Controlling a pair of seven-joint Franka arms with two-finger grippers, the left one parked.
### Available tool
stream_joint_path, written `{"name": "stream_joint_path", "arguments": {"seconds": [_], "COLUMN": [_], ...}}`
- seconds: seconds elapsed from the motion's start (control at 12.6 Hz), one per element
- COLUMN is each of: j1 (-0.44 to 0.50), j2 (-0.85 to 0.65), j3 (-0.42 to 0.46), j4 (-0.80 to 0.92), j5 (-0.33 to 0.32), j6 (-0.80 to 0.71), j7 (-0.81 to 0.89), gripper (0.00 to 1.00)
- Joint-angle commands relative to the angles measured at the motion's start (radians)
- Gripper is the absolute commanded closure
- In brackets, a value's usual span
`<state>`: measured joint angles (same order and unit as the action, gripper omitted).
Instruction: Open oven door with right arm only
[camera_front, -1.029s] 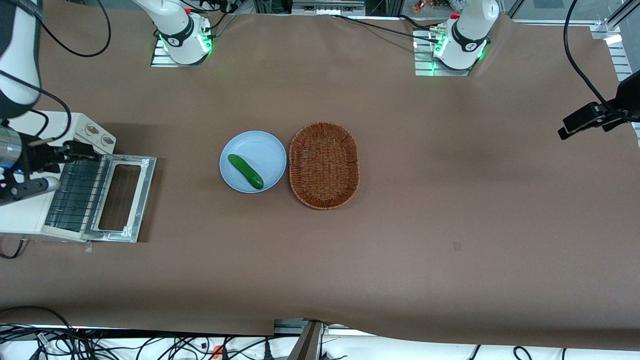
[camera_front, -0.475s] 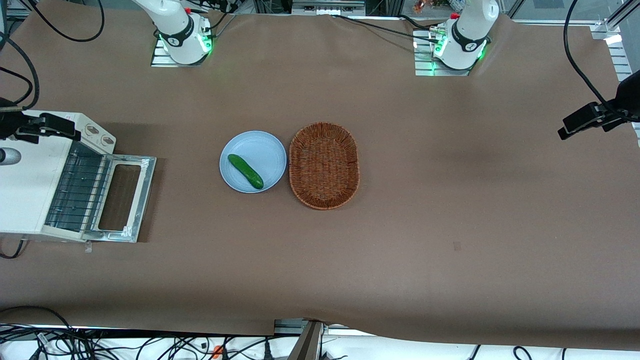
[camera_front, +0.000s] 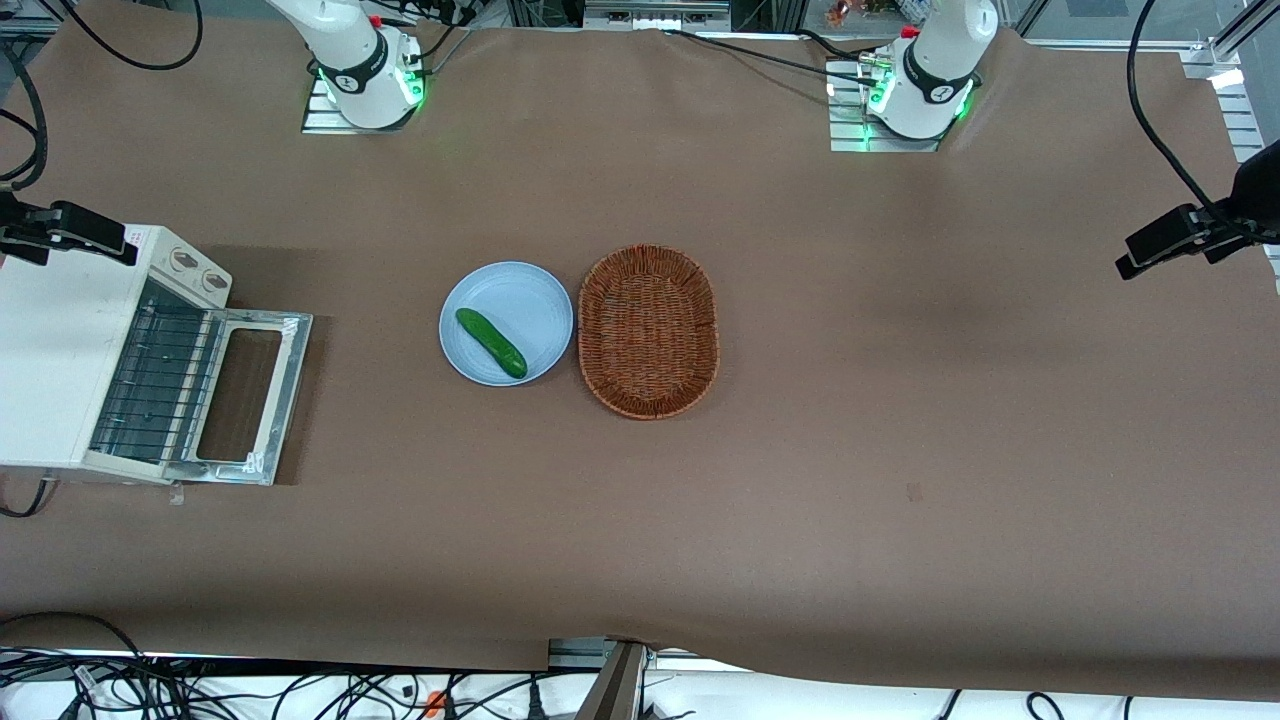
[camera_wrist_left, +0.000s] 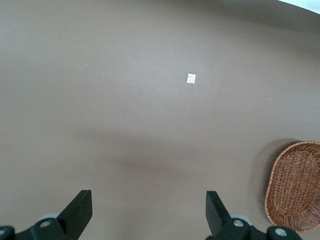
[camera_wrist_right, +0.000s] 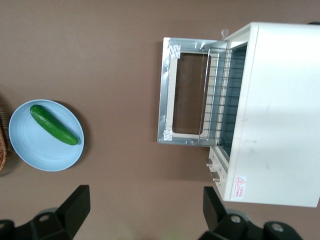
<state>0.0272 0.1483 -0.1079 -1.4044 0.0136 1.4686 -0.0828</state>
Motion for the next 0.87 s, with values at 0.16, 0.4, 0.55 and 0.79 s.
{"name": "stream_joint_path", "arguments": {"seconds": [0.16,0.4,0.55,0.79], "j1": [-0.010,-0.010,-0.012,-0.012], "j2": [0.010,0.010,0.010,0.008], "j3": [0.031,0.031,0.030,0.030], "j4": [0.021,0.021,0.021,0.021], "j5": [-0.012,-0.007,-0.003,-0.003], "j6": [0.027,0.027,0.027,0.021], "j7": [-0.003,-0.003,-0.003,-0.002], "gripper": [0.00,0.00,0.00,0.00]}}
